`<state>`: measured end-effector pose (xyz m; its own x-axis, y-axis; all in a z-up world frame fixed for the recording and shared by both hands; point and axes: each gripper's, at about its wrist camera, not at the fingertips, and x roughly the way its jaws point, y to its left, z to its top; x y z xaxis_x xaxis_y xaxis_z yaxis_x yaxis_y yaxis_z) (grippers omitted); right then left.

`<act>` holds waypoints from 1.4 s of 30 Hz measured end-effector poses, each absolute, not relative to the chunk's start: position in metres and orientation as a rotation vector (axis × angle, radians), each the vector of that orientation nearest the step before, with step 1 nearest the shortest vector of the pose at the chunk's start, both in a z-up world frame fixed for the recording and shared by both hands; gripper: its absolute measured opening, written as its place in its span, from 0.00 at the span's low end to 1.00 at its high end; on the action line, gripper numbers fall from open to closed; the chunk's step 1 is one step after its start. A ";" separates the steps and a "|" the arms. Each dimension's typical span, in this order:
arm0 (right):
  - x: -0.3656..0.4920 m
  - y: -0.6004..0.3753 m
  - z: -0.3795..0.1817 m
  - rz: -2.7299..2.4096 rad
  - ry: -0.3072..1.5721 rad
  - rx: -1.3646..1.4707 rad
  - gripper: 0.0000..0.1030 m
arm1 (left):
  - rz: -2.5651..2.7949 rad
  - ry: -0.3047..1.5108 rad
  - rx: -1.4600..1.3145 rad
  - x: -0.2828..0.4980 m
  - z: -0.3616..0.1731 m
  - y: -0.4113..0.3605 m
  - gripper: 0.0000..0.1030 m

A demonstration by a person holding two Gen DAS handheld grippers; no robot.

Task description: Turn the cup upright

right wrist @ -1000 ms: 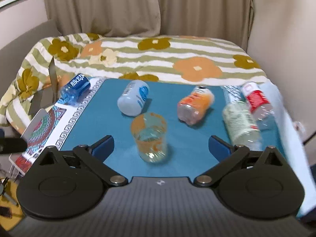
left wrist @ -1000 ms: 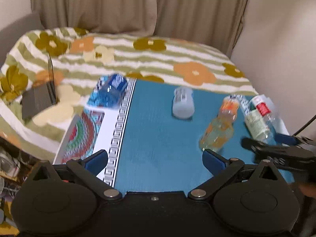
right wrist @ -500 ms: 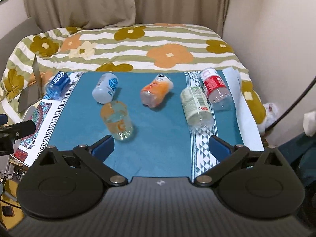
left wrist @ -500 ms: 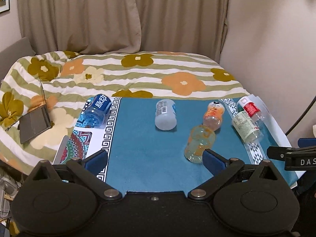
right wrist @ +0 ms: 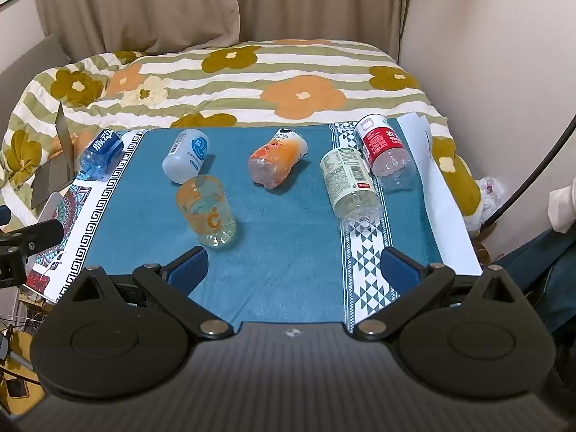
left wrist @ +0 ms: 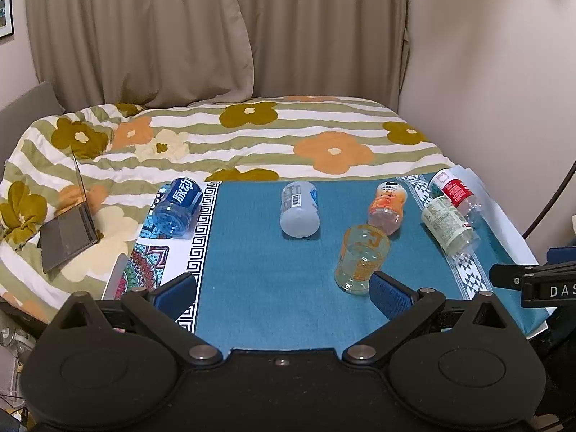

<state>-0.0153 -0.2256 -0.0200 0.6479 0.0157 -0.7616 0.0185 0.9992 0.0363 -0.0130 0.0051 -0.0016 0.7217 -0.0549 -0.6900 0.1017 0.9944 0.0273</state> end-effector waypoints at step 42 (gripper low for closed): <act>-0.003 -0.223 -0.027 -0.009 0.880 0.036 1.00 | -0.081 0.748 0.097 0.003 -0.003 0.002 1.00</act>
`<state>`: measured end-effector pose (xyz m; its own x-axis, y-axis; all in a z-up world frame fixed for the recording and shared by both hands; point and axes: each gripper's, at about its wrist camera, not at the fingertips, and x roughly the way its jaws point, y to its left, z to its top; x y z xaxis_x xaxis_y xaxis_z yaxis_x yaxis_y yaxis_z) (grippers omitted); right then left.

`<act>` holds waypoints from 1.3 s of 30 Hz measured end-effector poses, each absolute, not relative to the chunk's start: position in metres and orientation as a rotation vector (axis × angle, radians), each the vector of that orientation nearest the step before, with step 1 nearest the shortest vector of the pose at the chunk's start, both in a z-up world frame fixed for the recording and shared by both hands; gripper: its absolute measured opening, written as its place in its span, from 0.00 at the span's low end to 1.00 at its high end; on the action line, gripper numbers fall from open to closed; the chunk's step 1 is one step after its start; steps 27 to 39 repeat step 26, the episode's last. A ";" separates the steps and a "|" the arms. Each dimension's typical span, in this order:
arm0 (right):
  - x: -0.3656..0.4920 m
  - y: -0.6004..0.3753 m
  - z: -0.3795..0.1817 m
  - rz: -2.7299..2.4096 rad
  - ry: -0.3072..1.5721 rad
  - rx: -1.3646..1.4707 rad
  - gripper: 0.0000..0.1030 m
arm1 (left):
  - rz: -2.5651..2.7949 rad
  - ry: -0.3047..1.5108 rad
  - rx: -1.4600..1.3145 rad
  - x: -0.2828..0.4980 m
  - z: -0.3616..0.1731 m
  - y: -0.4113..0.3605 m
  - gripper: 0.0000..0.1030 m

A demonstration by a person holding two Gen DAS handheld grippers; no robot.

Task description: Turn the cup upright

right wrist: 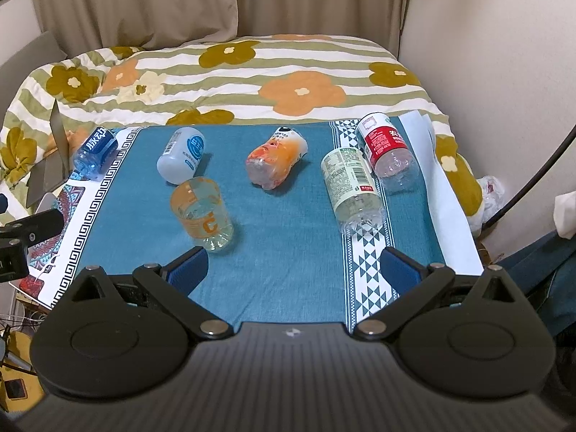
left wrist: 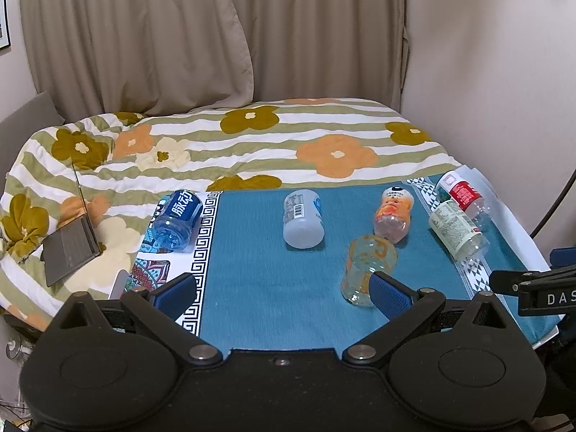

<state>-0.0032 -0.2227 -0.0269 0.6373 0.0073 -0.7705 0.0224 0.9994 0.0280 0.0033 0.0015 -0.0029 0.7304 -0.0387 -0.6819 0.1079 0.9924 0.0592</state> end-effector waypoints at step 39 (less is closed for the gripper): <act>0.000 -0.221 -0.030 -0.007 0.889 0.039 1.00 | -0.052 0.710 0.126 0.014 -0.004 0.005 1.00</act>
